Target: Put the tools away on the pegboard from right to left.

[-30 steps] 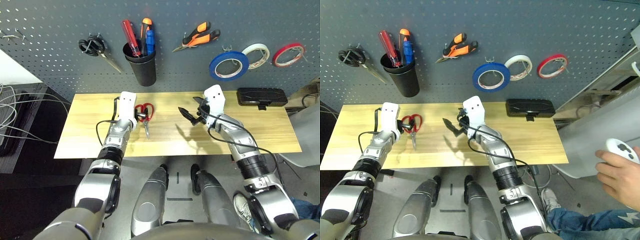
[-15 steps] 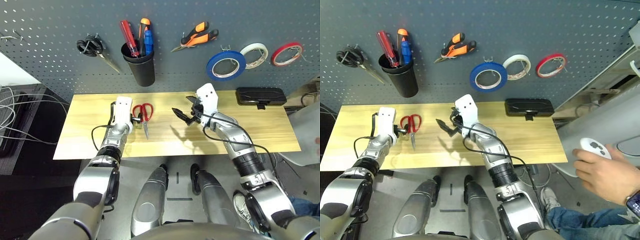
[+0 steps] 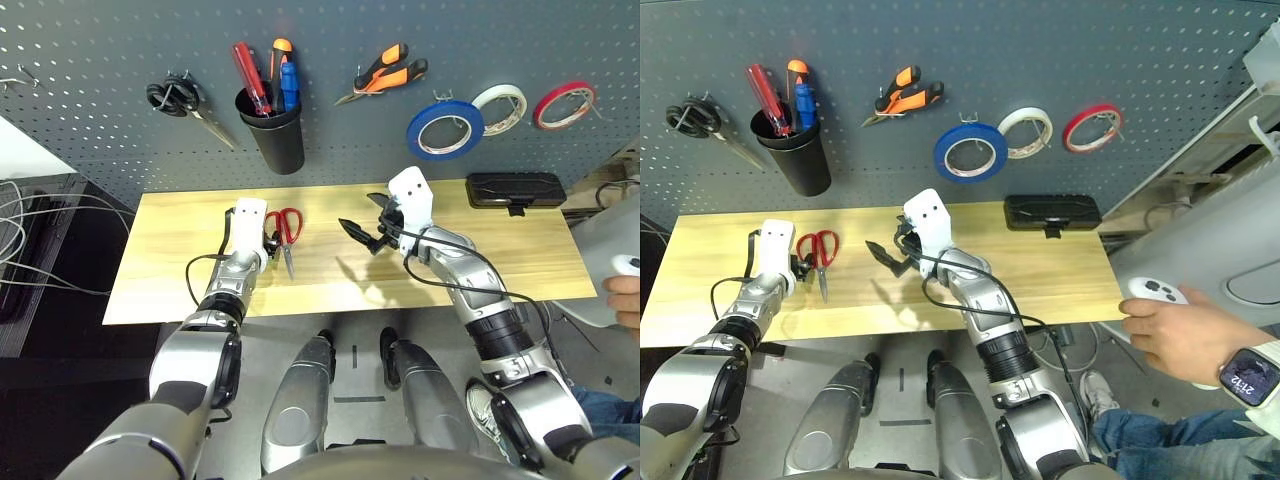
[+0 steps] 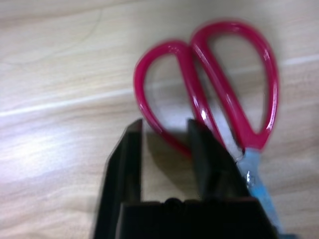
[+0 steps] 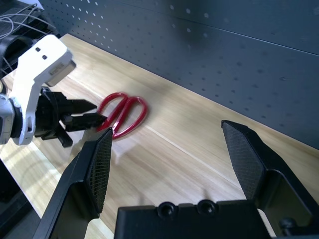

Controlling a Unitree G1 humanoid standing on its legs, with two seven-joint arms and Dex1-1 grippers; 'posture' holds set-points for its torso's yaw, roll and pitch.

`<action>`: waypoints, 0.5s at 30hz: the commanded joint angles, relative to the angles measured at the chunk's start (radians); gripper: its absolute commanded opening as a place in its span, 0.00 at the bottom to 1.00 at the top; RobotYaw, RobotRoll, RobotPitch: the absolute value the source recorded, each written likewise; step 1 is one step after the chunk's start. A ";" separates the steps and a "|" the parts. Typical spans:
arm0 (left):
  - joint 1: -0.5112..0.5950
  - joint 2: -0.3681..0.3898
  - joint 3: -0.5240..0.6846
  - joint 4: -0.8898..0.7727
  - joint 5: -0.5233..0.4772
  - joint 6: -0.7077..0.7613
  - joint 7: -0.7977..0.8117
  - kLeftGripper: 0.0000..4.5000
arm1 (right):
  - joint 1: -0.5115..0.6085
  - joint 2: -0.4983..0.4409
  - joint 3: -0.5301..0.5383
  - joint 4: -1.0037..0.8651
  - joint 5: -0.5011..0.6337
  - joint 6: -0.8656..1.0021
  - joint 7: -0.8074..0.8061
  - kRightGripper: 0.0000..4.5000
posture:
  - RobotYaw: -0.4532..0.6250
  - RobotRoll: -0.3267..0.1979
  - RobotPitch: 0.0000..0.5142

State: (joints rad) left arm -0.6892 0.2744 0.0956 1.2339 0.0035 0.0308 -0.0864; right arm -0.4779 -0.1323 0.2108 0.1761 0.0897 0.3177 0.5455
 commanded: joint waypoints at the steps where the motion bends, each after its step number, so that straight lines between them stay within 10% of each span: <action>1: 0.040 -0.010 0.021 0.051 -0.015 0.083 -0.016 0.14 | 0.020 -0.003 0.011 -0.011 -0.003 0.015 0.004 1.00 | 0.39 0.62 0.53; 3: 0.043 -0.009 0.027 0.052 -0.018 0.099 -0.021 0.00 | 0.018 -0.004 0.009 -0.008 -0.003 0.015 0.004 1.00 | 0.39 0.62 0.53; 15: 0.049 -0.030 0.060 0.008 -0.032 0.053 -0.045 0.00 | 0.007 -0.009 0.003 -0.009 0.003 -0.029 0.016 1.00 | 0.40 0.62 0.51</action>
State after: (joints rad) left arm -0.6817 0.2657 0.1513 1.2135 -0.0189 0.0808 -0.1285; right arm -0.4769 -0.1402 0.2098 0.1732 0.0900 0.3071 0.5487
